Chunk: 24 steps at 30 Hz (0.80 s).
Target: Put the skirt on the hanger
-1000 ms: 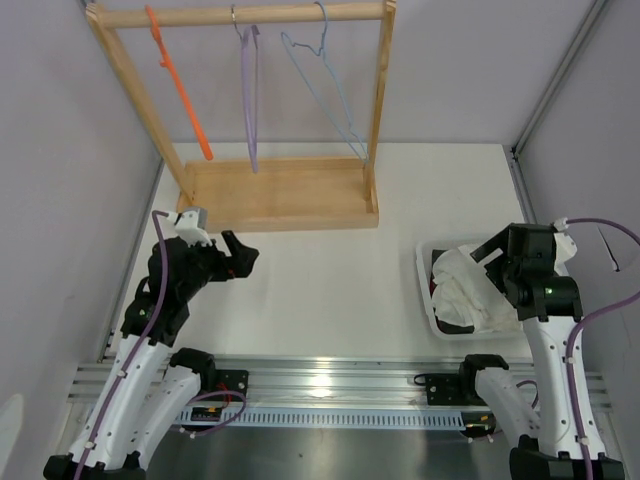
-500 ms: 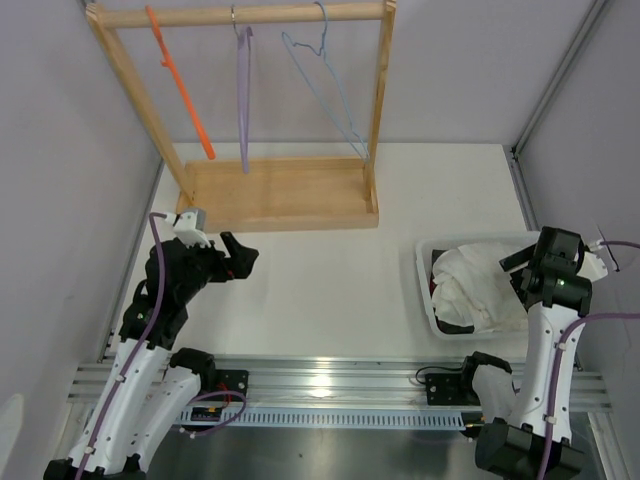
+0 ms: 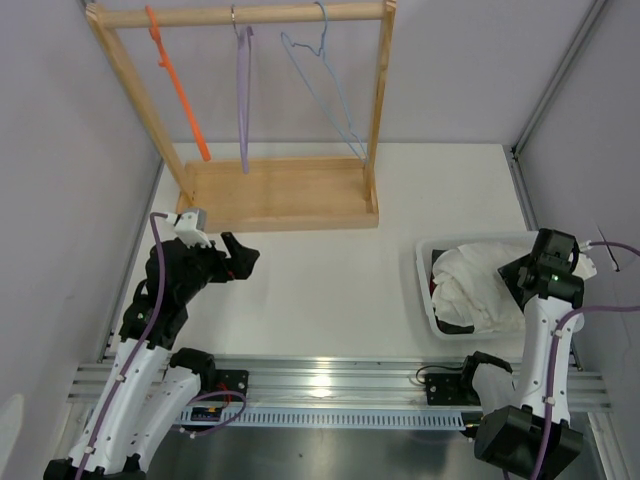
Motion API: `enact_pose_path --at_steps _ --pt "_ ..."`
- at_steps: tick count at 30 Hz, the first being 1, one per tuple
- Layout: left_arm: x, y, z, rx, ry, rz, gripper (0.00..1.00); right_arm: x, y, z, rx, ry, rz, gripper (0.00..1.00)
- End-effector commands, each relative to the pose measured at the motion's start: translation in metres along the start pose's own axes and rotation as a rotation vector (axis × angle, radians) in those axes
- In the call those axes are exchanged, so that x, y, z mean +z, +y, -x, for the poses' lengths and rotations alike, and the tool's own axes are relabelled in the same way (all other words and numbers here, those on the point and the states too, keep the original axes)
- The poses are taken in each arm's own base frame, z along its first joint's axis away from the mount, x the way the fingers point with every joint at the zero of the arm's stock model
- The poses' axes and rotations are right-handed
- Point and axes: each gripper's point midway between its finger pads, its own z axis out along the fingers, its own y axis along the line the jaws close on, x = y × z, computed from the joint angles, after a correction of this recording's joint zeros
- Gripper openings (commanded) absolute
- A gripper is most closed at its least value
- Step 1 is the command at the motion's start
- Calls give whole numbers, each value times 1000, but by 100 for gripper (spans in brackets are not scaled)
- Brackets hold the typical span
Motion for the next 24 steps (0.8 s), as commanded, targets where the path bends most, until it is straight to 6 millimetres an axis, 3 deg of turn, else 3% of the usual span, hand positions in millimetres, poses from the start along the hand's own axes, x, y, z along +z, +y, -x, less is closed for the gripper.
enact_pose_path --at_steps 1,3,4,5,6,10,15,18,21,22,24 --pt "2 -2 4 14 -15 -9 99 7 9 3 -16 -9 44 57" --pt "2 0 5 14 -17 0 99 8 16 4 -18 -11 76 44" --pt "2 0 5 13 -15 3 99 8 21 6 -18 -19 99 29" --pt "2 0 6 14 -17 5 99 7 24 8 -24 -21 111 21" --pt "3 1 5 13 -15 6 99 7 28 8 -29 -13 128 2" --pt "4 0 4 12 -4 4 99 -10 51 17 -50 -15 228 0" --pt "9 -7 5 11 18 -31 99 -55 91 32 -105 -51 380 0" --pt "11 -17 6 22 44 -81 99 -83 124 22 -182 -37 477 0" --pt "9 -23 13 29 34 -101 99 -108 155 -4 -275 -22 549 0" --pt "8 -24 14 32 34 -104 99 -120 166 -21 -315 -7 588 0" --pt "6 -28 20 38 22 -112 99 -128 182 -41 -365 13 614 0"
